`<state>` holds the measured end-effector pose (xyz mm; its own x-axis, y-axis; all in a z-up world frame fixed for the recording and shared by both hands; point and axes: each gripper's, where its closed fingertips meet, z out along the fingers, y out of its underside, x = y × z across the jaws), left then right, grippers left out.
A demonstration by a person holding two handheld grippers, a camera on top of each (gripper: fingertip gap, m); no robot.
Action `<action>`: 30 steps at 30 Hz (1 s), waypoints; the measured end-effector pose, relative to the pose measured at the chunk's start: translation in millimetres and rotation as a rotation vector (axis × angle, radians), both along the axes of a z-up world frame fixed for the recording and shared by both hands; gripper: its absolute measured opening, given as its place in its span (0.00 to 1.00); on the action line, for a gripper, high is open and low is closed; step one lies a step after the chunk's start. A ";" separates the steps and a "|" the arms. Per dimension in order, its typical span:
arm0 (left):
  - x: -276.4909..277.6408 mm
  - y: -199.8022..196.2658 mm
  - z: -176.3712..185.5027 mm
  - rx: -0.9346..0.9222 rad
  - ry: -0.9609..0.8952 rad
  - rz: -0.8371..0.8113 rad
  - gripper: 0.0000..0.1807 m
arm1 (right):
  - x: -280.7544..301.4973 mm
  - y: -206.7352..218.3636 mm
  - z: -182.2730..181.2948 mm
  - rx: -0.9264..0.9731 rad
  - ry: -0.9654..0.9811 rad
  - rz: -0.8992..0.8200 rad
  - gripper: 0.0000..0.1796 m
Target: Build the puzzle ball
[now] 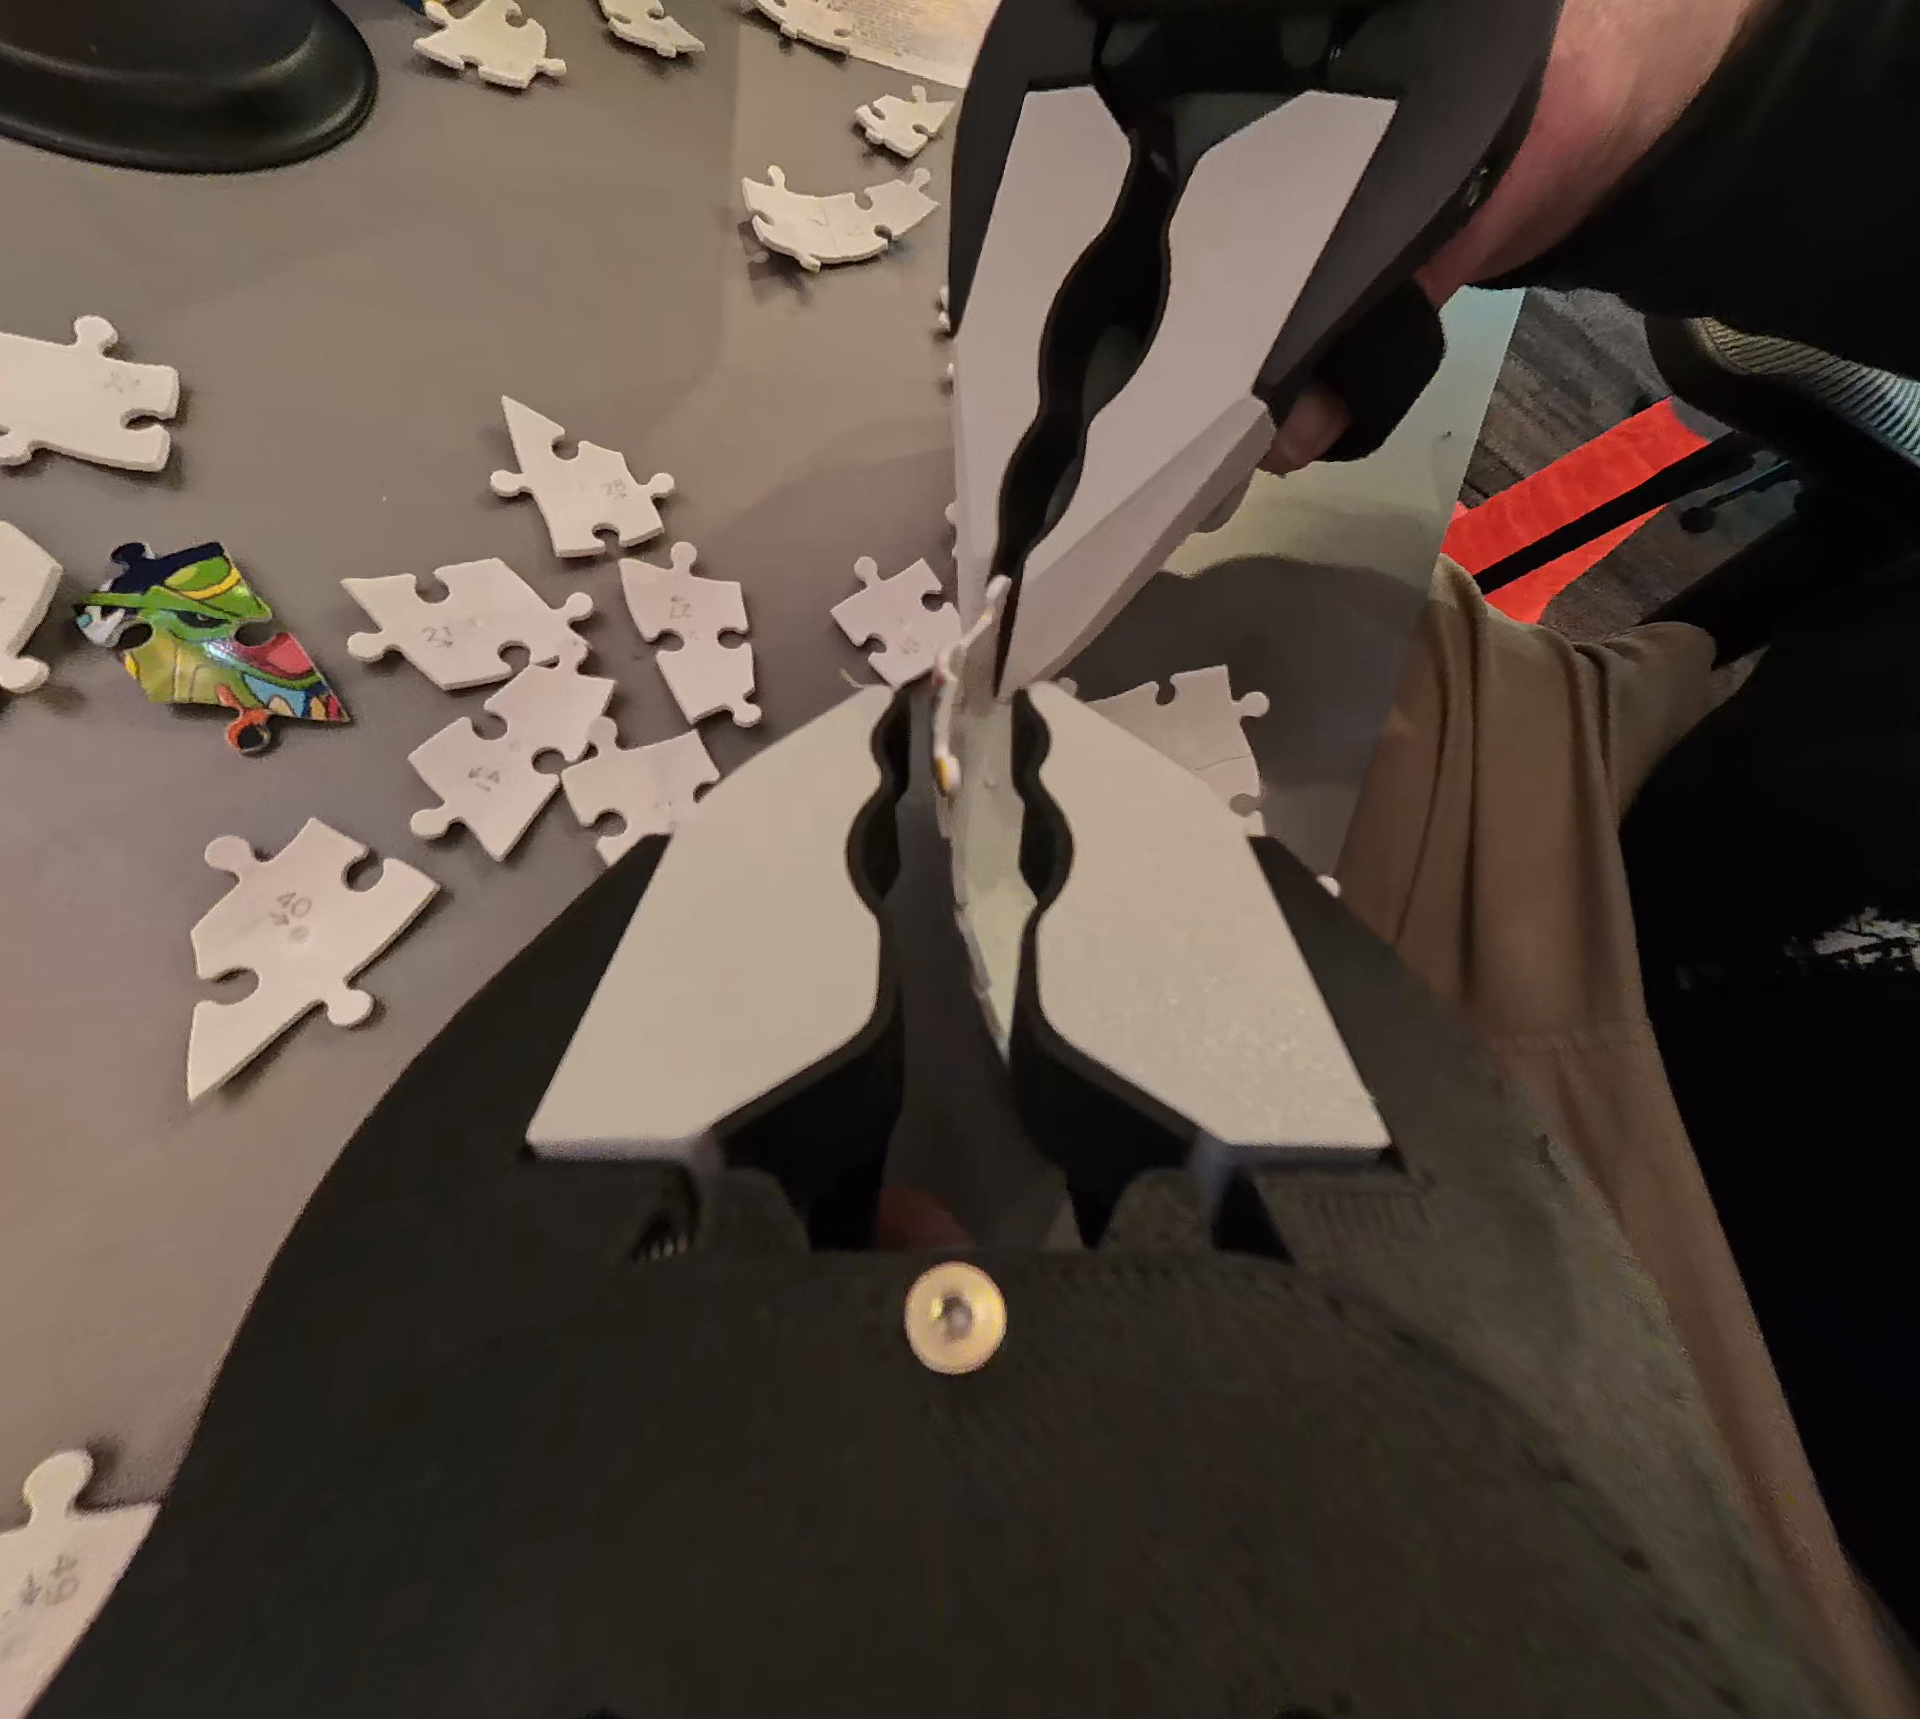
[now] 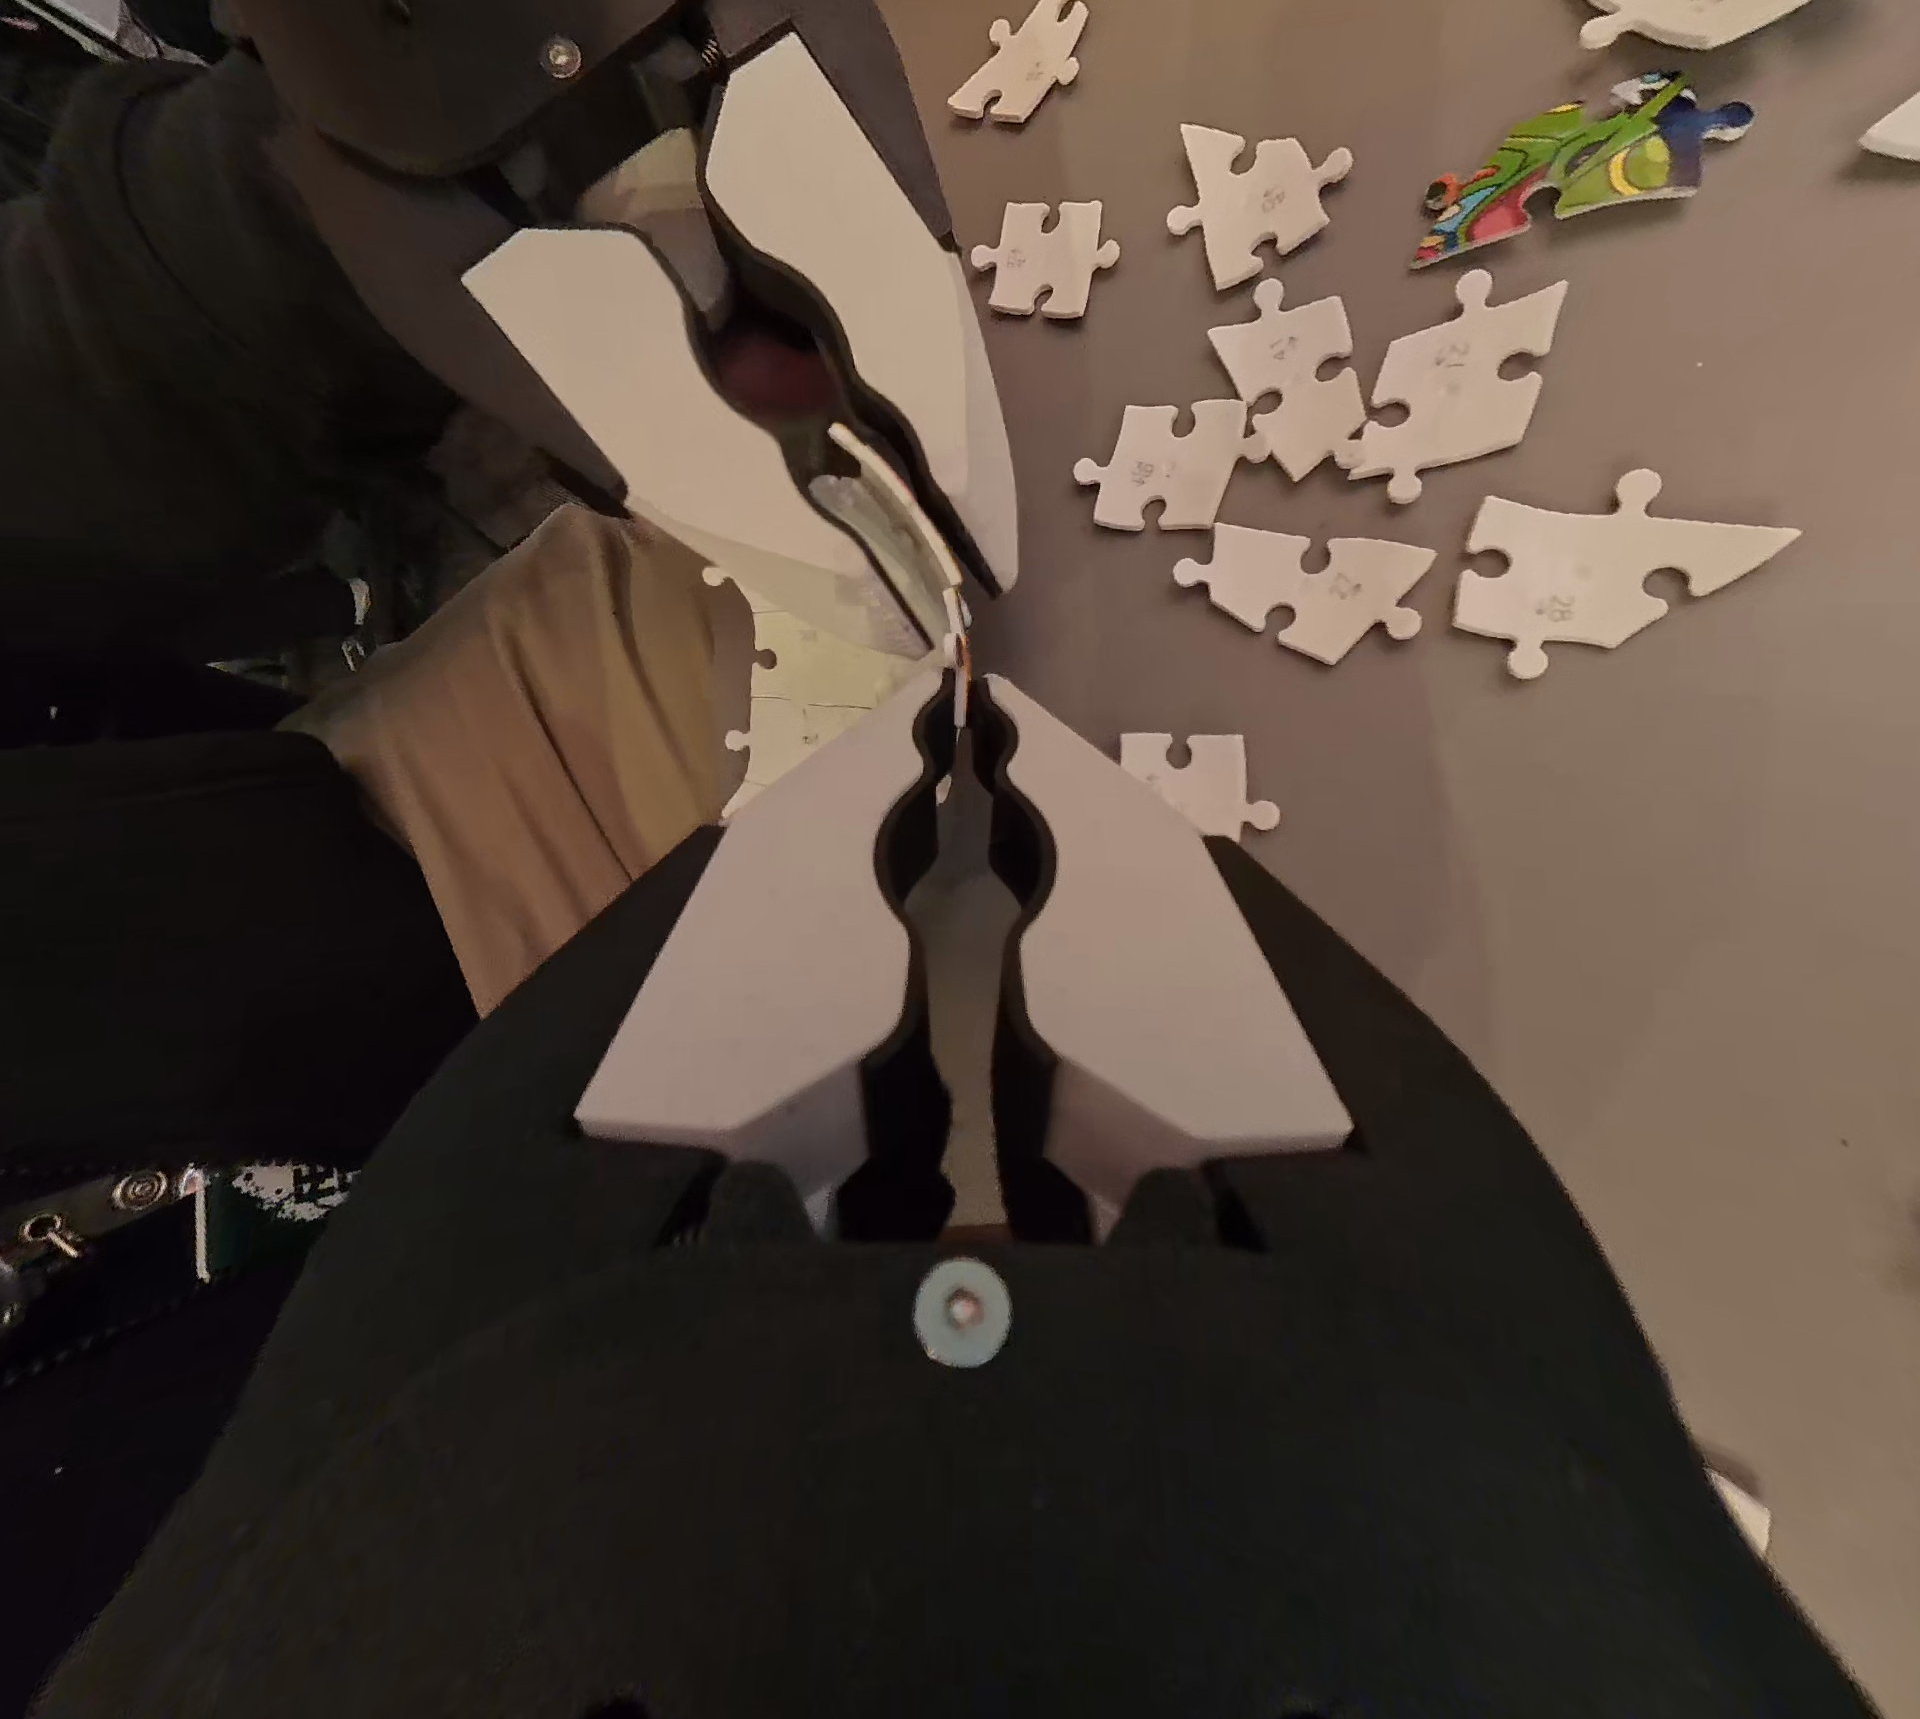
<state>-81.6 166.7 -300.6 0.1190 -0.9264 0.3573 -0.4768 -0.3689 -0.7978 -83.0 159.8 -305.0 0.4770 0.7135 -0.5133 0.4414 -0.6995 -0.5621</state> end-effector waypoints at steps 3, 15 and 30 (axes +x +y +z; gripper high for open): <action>1.2 -0.9 0.0 -0.007 -0.009 -0.005 0.04 | 0.1 -0.8 0.7 0.011 -0.005 0.009 0.00; 3.1 -2.5 3.4 -0.006 -0.044 -0.027 0.03 | 1.7 -0.3 3.5 -0.033 0.033 -0.010 0.00; -8.1 0.3 4.8 -0.027 -0.029 -0.020 0.03 | -1.4 -1.5 2.5 -0.013 0.016 0.005 0.00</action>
<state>-89.7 166.9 -295.8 0.0894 -0.9185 0.3852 -0.4614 -0.3809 -0.8013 -84.4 158.3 -302.6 0.4649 0.7095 -0.5296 0.4364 -0.7041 -0.5602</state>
